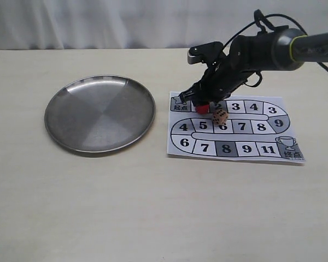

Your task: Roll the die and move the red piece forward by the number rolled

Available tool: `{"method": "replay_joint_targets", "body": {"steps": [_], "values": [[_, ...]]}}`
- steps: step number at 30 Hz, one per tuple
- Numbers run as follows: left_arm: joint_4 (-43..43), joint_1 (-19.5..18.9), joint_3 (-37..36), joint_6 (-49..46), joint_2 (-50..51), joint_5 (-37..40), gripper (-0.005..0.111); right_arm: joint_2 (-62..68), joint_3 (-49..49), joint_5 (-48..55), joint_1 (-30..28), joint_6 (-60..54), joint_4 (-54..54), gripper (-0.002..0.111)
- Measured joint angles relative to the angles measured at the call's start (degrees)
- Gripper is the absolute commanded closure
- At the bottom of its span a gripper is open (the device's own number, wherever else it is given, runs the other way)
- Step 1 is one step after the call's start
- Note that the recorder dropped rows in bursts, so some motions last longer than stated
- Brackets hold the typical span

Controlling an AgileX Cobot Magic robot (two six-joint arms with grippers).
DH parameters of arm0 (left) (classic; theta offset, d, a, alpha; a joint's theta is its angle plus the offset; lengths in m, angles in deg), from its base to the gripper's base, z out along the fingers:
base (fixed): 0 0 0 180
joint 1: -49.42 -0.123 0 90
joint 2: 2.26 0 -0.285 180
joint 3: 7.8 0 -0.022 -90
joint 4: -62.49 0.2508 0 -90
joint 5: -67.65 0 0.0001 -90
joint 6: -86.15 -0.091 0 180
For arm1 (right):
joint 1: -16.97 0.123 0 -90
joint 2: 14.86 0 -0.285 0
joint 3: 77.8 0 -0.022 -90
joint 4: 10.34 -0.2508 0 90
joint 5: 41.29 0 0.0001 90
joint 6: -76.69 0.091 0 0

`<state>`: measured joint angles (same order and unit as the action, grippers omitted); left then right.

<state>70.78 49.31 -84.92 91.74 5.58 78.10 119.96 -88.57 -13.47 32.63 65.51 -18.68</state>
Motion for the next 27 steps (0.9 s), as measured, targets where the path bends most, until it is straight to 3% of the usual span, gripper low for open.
{"method": "replay_joint_targets", "body": {"steps": [15,27], "values": [[0.0,0.0,0.0,0.0,0.0,0.0,0.107,-16.1,0.3,1.5,-2.3,1.1,2.6,0.104],[0.0,0.0,0.0,0.0,0.0,0.0,0.107,-6.6,0.3,1.4,-3.5,1.7,2.9,0.104]]}}
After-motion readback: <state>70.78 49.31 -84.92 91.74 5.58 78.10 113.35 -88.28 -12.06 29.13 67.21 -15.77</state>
